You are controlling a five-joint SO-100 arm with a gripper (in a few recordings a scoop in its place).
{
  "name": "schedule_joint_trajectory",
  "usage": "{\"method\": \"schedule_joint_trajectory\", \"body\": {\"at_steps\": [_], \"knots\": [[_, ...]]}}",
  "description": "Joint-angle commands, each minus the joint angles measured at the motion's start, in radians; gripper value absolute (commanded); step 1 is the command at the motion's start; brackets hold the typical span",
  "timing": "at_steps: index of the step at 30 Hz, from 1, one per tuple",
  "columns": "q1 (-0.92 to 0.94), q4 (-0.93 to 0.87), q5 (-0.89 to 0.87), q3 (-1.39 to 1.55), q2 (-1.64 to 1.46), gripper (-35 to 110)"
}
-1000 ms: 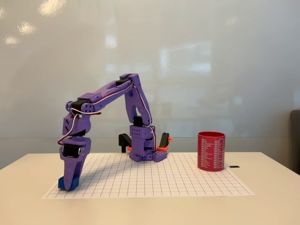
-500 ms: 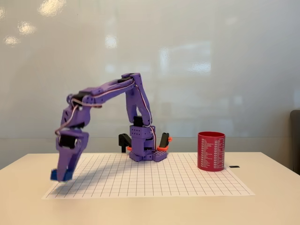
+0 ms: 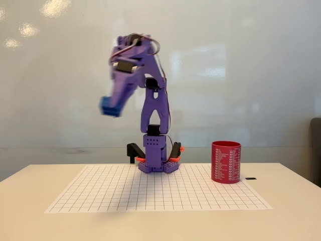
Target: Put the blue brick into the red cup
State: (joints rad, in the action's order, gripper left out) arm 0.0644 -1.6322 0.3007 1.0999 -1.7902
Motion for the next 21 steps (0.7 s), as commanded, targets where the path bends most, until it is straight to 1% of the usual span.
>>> {"method": "schedule_joint_trajectory", "body": {"at_steps": [1, 8, 10, 13, 18, 21], "knots": [[-0.299, -0.071, -0.08, 0.006, -0.178, -1], [-0.802, -0.08, -0.287, 0.242, -0.345, -1], [-0.919, -0.069, -0.337, 0.325, -0.39, -1], [-1.042, -0.046, -0.399, 0.425, -0.454, -1], [-1.166, -0.026, -0.471, 0.583, -0.508, -1], [-1.275, -0.012, -0.538, 0.672, -0.522, -1]]}}
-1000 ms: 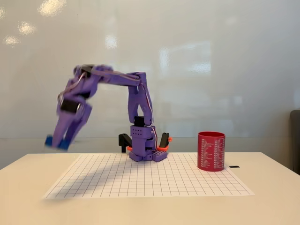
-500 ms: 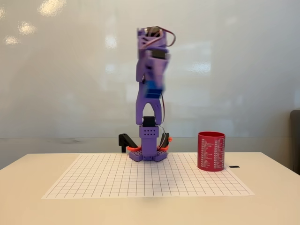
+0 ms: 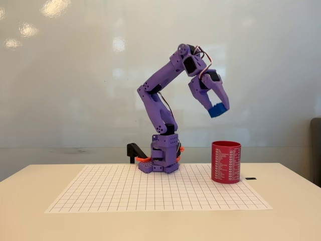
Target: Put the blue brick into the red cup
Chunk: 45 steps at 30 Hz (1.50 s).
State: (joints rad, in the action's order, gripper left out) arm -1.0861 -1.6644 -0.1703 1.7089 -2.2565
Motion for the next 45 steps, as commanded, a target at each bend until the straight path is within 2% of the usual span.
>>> {"method": "schedule_joint_trajectory", "body": {"at_steps": [1, 4, 9, 19, 21, 22, 24, 25, 29, 40, 41, 42, 43, 44, 45], "knots": [[-0.166, 0.029, -0.094, 0.092, -0.055, -1], [-0.287, 0.071, -0.155, 0.179, -0.043, -1], [-0.331, 0.104, -0.158, 0.215, -0.012, -1], [-0.285, 0.115, -0.11, 0.172, 0.089, 0], [-0.273, 0.097, -0.104, 0.156, 0.114, 7], [-0.267, 0.089, -0.104, 0.153, 0.115, 15], [-0.262, 0.058, -0.121, 0.155, 0.098, 47], [-0.258, 0.043, -0.141, 0.15, 0.087, 56], [-0.249, 0.002, -0.156, 0.132, 0.083, 65], [-0.238, 0.009, -0.144, 0.124, 0.08, 62], [-0.238, 0.012, -0.132, 0.123, 0.08, 56], [-0.238, 0.017, -0.114, 0.117, 0.083, 39], [-0.236, 0.023, -0.098, 0.101, 0.091, 12], [-0.23, 0.025, -0.097, 0.086, 0.103, 0], [-0.225, 0.02, -0.095, 0.077, 0.117, -1]]}}
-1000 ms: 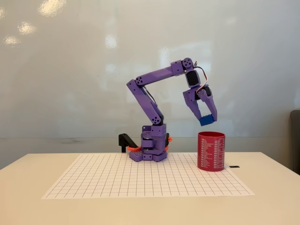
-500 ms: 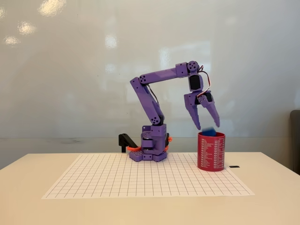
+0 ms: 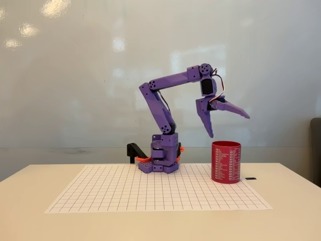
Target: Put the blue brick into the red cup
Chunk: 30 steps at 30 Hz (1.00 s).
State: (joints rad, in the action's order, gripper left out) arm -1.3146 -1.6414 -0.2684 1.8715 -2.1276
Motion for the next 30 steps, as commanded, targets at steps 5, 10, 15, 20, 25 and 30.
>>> {"method": "schedule_joint_trajectory", "body": {"at_steps": [5, 10, 15, 20, 25, 30], "knots": [[0.014, 0.003, 0.014, -0.091, 0.009, -1], [0.057, 0.014, 0.074, -0.107, 0.064, -1], [0.301, 0.02, 0.201, -0.236, 0.239, -1], [0.782, 0.152, 0.244, -0.403, 0.337, -1], [1.109, 0.241, 0.236, -0.431, 0.242, -1], [1.284, 0.284, 0.212, -0.385, -0.058, -1]]}}
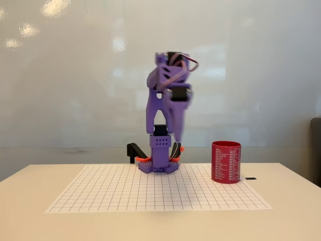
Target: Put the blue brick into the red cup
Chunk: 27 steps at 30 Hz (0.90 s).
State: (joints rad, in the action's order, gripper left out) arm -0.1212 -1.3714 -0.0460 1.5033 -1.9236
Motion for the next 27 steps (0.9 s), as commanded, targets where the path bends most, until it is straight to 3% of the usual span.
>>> {"method": "schedule_joint_trajectory", "body": {"at_steps": [1, 17, 21, 27], "knots": [[0.101, 0.012, -0.003, -0.003, -0.334, -1], [0.041, -0.127, 0.005, 0.549, -1.379, -1], [0.057, -0.107, -0.012, 0.693, -1.379, -1], [0.046, 0.1, -0.025, 1.008, -1.379, -1]]}}
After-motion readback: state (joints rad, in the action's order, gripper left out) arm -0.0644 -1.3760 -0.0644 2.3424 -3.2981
